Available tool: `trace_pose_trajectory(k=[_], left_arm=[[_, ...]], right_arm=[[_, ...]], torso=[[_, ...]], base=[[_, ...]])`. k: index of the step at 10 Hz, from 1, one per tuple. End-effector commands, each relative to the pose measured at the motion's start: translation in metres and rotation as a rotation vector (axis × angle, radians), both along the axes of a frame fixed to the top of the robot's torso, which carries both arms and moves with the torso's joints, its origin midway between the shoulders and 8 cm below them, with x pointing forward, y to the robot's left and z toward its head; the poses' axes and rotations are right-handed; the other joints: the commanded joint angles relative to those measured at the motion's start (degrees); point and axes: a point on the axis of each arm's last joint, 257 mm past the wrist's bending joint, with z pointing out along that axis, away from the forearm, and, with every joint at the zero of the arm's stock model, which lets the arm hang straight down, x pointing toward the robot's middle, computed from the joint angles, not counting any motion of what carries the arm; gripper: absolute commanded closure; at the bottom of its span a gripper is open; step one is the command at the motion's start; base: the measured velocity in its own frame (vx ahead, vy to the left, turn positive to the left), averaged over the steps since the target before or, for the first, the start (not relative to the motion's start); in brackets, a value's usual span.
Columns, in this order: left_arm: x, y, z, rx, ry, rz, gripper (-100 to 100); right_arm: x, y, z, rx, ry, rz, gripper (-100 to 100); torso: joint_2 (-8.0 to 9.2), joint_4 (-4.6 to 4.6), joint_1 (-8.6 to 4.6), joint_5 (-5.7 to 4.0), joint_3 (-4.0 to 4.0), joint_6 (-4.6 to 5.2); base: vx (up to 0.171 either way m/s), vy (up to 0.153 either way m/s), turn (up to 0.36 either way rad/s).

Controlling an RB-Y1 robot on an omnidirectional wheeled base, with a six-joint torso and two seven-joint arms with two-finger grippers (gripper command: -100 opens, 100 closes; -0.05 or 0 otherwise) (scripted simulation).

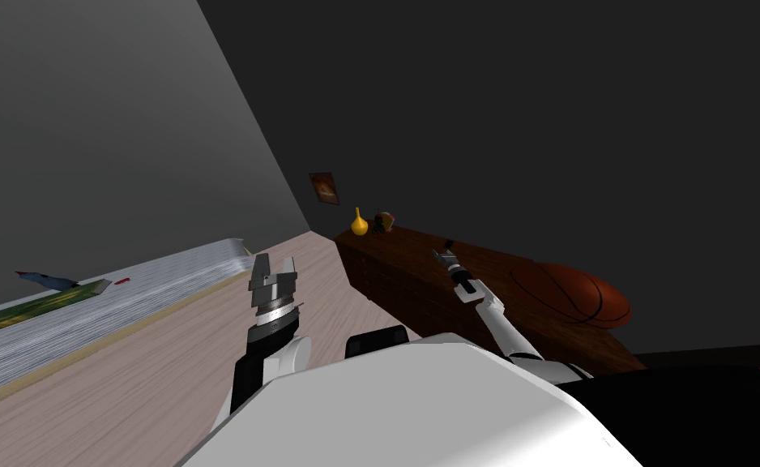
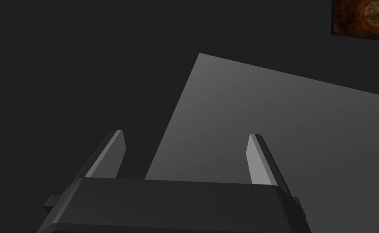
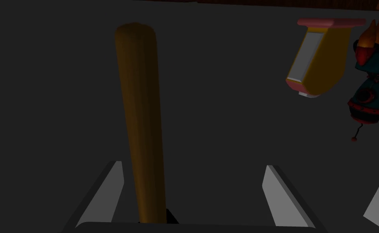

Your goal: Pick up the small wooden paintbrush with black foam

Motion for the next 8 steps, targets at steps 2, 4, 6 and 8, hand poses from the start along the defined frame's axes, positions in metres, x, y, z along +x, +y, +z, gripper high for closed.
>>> trace_pose_trajectory(k=[2,4,6,8], left_arm=[[0.000,0.000,0.000,0.000,0.000,0.000,0],[0.000,0.000,0.000,0.000,0.000,0.000,0],[0.000,0.000,0.000,0.000,0.000,0.000,0],[0.000,0.000,0.000,0.000,0.000,0.000,0]], right_arm=[[0.012,-0.009,0.005,-0.002,-0.012,0.008,-100],[0.021,-0.020,0.011,-0.007,-0.024,0.010,-100],[0.012,-0.033,-0.016,0.011,0.030,-0.024,-100],[0.021,-0.045,-0.006,0.004,0.012,-0.026,-100]], torso=[[-0.04,-0.01,-0.06,-0.02,-0.02,0.01],[0.01,0.00,-0.02,-0.01,0.00,0.01],[0.04,0.01,0.04,0.02,0.03,0.01],[0.00,0.01,-0.02,0.00,0.00,-0.03]], base=[[-0.026,0.022,0.027],[-0.041,0.045,0.055],[-0.028,0.031,0.021],[-0.038,0.031,0.064]])
